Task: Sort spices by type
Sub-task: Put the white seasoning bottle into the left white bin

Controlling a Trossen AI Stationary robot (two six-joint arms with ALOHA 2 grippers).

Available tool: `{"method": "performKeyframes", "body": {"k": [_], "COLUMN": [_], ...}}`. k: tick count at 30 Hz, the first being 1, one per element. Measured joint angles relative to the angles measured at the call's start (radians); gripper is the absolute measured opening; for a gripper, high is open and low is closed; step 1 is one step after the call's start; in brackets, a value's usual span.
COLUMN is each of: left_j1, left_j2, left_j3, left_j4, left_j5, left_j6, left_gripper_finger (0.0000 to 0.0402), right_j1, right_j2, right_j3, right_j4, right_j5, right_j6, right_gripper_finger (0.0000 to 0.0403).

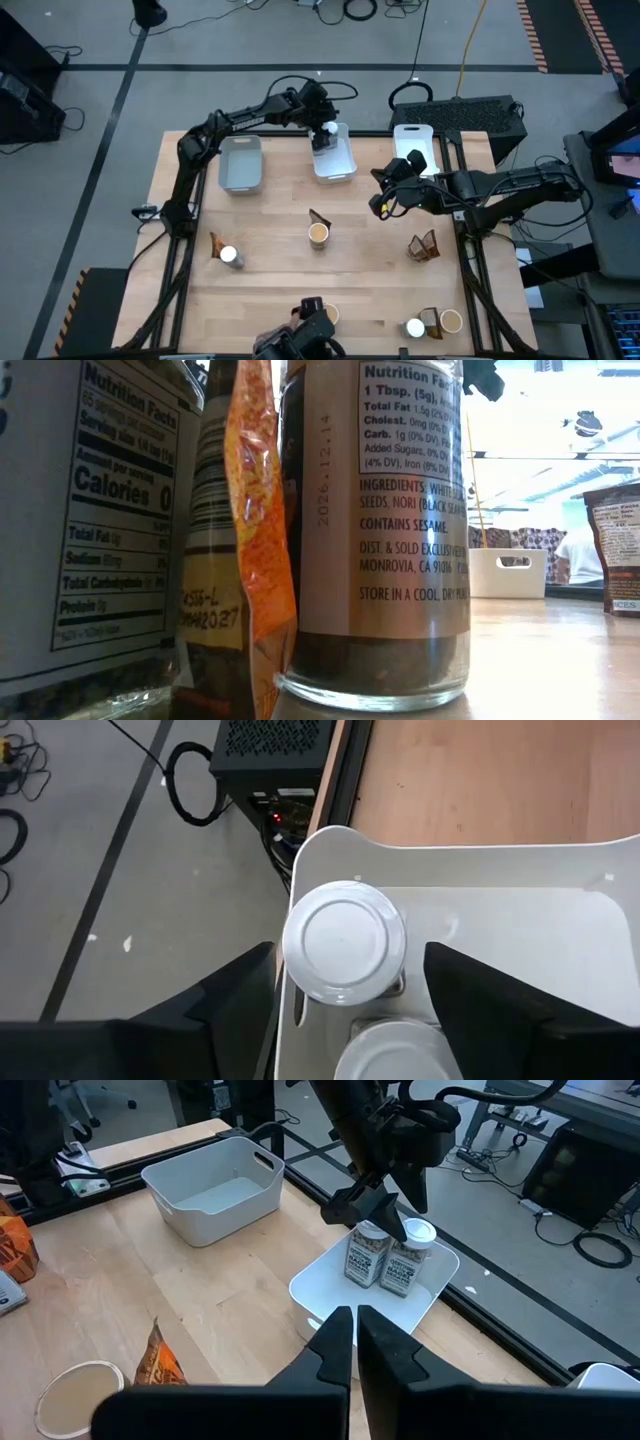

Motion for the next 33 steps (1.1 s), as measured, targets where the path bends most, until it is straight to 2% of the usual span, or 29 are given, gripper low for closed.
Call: {"method": "performKeyframes", "body": {"k": [6, 11, 19, 21, 24, 30, 33], "left_j1": [-0.003, -0.007, -0.022, -0.024, -0.025, -0.038, -0.047], "left_j2": [0.0, -0.001, -0.053, -0.058, -0.057, -0.047, -0.047], "left_j3": [0.006, 0.071, 0.131, 0.131, 0.129, 0.128, 0.128], "left_j4": [-0.001, -0.027, -0.184, -0.25, -0.325, -0.356, -0.34], "left_j5": [0.0, 0.0, 0.036, 0.071, 0.105, 0.112, 0.115], "left_j6": [0.0, 0.0, 0.025, 0.026, 0.043, 0.051, 0.049], "left_gripper_finger": [0.0261, 0.0262, 0.0254, 0.0235, 0.0183, 0.0029, 0.0011], "right_j1": [0.0, 0.0, 0.001, 0.001, 0.001, 0.001, 0.001], "right_j2": [0.0, 0.0, 0.0, 0.0, 0.0, 0.0, 0.0], "right_j3": [0.0, 0.0, 0.0, 0.0, 0.0, 0.0, 0.0], "right_j4": [0.0, 0.0, 0.0, 0.0, -0.001, -0.001, -0.002], "right_j5": [0.0, 0.0, 0.0, 0.0, 0.0, 0.0, 0.0], "right_j6": [0.0, 0.0, 0.004, 0.004, 0.0, -0.018, -0.026], "right_gripper_finger": [0.0, 0.0, 0.0, 0.0, 0.0, 0.0, 0.0]}}
